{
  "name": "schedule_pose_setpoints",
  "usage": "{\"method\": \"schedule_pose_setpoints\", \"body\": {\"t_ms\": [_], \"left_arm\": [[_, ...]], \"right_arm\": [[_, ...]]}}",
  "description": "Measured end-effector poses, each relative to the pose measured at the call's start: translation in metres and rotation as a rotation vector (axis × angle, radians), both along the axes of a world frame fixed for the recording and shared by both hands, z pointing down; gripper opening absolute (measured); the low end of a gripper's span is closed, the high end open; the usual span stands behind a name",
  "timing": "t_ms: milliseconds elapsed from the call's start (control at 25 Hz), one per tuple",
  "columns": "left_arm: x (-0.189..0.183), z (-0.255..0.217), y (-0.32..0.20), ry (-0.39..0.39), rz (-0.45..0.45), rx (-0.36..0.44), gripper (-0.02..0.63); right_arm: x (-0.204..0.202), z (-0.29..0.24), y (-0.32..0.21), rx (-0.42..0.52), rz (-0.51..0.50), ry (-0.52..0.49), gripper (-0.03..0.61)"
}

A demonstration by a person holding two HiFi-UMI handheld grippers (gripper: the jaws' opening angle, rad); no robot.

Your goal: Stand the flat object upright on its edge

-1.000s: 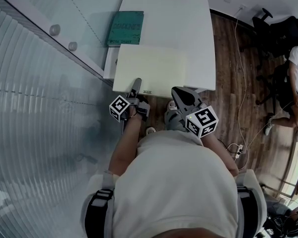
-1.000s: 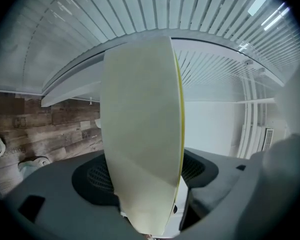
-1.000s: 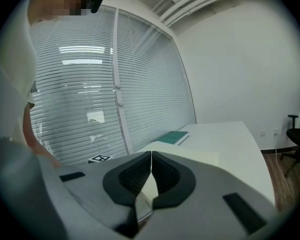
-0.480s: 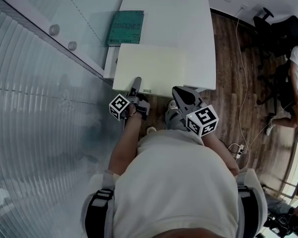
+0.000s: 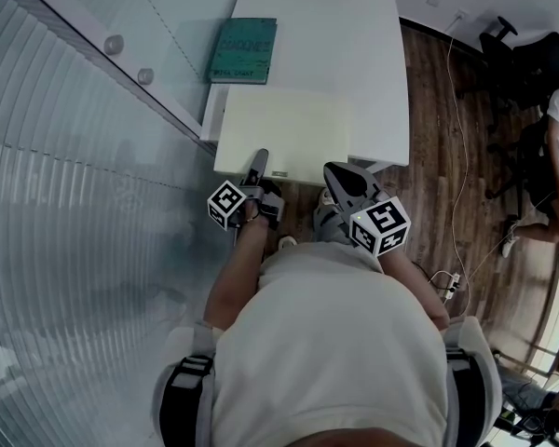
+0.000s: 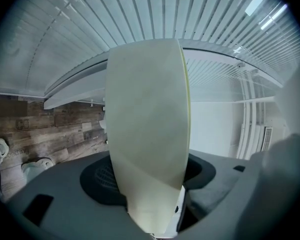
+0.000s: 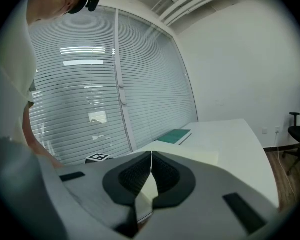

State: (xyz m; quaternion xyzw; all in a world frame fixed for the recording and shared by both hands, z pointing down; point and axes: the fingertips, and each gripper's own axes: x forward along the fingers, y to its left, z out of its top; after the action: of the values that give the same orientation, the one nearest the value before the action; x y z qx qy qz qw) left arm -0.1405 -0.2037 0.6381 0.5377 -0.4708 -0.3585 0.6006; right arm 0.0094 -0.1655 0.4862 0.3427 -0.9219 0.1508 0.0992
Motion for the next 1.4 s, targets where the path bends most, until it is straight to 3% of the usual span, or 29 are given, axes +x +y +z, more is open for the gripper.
{"method": "schedule_pose_setpoints", "body": {"t_ms": [200,440,1120,1400], "left_arm": [[-0.007,-0.005,0.007,-0.021,-0.011,0.004,0.303],[-0.008,-0.025,0.015,-0.104,0.011,0.038,0.291],[-0.017,-0.081,0.004,-0.248,0.025,0.142,0.275],[-0.019,-0.108,-0.009,-0.420,0.064,0.172,0.275]], "right_arm": [[-0.006,0.001,0.005,0.004,-0.005,-0.004,0.020],[-0.006,0.001,0.016,0.000,-0.009,-0.007,0.020],[-0.006,-0.002,0.023,0.006,0.002,-0.031,0.020],[-0.004,0.000,0.025,0.001,0.008,-0.038,0.020]]}}
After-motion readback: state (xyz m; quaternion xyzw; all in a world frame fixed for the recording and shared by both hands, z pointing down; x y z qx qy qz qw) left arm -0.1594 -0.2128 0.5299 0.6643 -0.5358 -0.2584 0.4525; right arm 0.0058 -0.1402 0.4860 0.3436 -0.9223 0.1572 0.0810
